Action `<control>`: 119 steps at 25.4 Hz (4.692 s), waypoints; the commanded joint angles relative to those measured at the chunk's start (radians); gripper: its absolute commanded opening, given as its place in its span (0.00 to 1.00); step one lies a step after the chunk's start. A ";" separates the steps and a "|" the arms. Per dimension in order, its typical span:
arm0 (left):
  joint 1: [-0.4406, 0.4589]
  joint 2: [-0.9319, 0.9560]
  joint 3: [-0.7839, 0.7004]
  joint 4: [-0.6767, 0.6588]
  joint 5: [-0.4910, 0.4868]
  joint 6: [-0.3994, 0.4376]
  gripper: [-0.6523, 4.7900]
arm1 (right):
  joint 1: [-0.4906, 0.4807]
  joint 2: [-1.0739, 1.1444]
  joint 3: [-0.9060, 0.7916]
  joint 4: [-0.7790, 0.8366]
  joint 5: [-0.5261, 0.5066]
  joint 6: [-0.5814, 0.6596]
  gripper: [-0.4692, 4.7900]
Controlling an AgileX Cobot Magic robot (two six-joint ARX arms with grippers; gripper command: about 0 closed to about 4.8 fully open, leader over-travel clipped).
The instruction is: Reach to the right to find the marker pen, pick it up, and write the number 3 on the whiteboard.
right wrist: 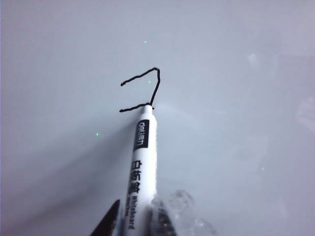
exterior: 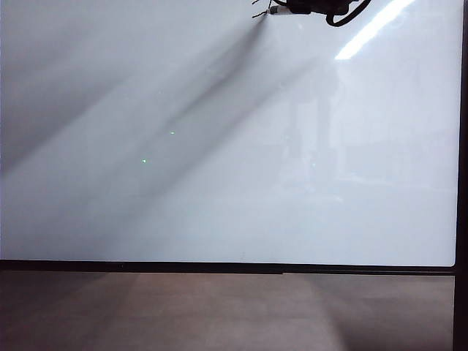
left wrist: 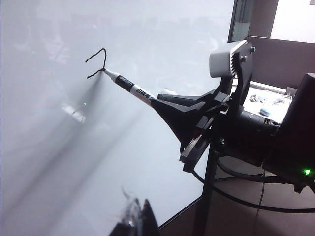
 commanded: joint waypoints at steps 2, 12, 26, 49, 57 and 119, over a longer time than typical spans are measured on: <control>0.001 -0.004 0.003 0.006 0.003 -0.003 0.11 | -0.002 -0.004 0.005 0.000 0.028 0.002 0.15; 0.001 -0.004 0.003 0.006 0.002 -0.003 0.11 | -0.002 -0.008 0.005 -0.009 0.028 0.003 0.15; 0.001 -0.004 0.003 0.006 0.001 -0.003 0.11 | 0.000 -0.008 0.005 -0.054 0.023 0.005 0.15; 0.001 -0.004 0.003 0.006 0.001 -0.003 0.11 | 0.000 -0.008 0.005 -0.145 0.005 0.014 0.15; 0.001 -0.004 0.003 0.006 0.001 -0.003 0.11 | 0.002 -0.037 0.005 -0.143 0.004 0.014 0.15; 0.001 -0.004 0.003 0.006 0.001 -0.003 0.11 | -0.005 0.018 0.005 -0.061 -0.036 0.003 0.15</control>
